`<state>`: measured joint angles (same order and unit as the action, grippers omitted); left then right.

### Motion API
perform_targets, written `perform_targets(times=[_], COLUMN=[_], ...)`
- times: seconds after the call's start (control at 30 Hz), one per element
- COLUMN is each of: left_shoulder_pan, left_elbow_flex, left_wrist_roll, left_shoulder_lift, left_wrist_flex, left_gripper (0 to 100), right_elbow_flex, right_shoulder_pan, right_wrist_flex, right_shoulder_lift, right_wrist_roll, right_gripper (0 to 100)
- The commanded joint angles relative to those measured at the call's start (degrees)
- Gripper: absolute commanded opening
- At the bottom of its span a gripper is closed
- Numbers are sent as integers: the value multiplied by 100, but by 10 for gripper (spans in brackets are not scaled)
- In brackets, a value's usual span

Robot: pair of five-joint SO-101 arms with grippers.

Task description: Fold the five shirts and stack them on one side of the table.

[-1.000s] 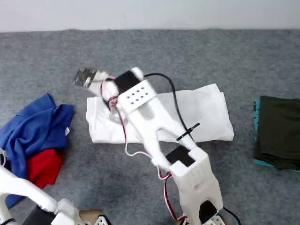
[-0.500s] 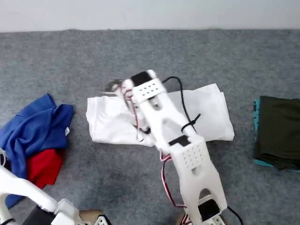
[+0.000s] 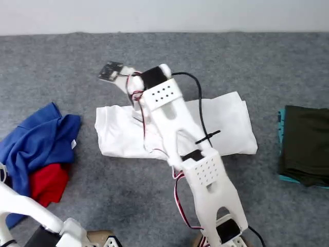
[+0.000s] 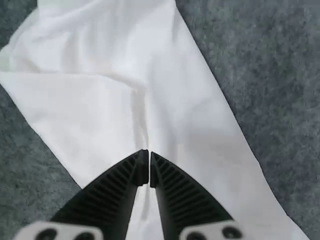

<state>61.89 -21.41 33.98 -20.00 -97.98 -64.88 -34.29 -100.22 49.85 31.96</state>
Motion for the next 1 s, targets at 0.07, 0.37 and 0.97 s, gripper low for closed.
perform_targets(times=[0.07, 0.37, 0.97], left_shoulder_pan=[-26, -26, -26], left_elbow_flex=[180, 171, -13], left_wrist_roll=[9, 9, 18], left_shoulder_lift=[-158, -158, -158], left_wrist_flex=[70, 53, 88], left_gripper=[18, 18, 18], right_elbow_flex=[-369, -695, 1837], right_shoulder_pan=[-215, -48, 2369], right_wrist_flex=[180, -180, -259], right_shoulder_lift=[224, 998, -1446], right_wrist_roll=[26, 9, -1415], right_gripper=[9, 9, 246])
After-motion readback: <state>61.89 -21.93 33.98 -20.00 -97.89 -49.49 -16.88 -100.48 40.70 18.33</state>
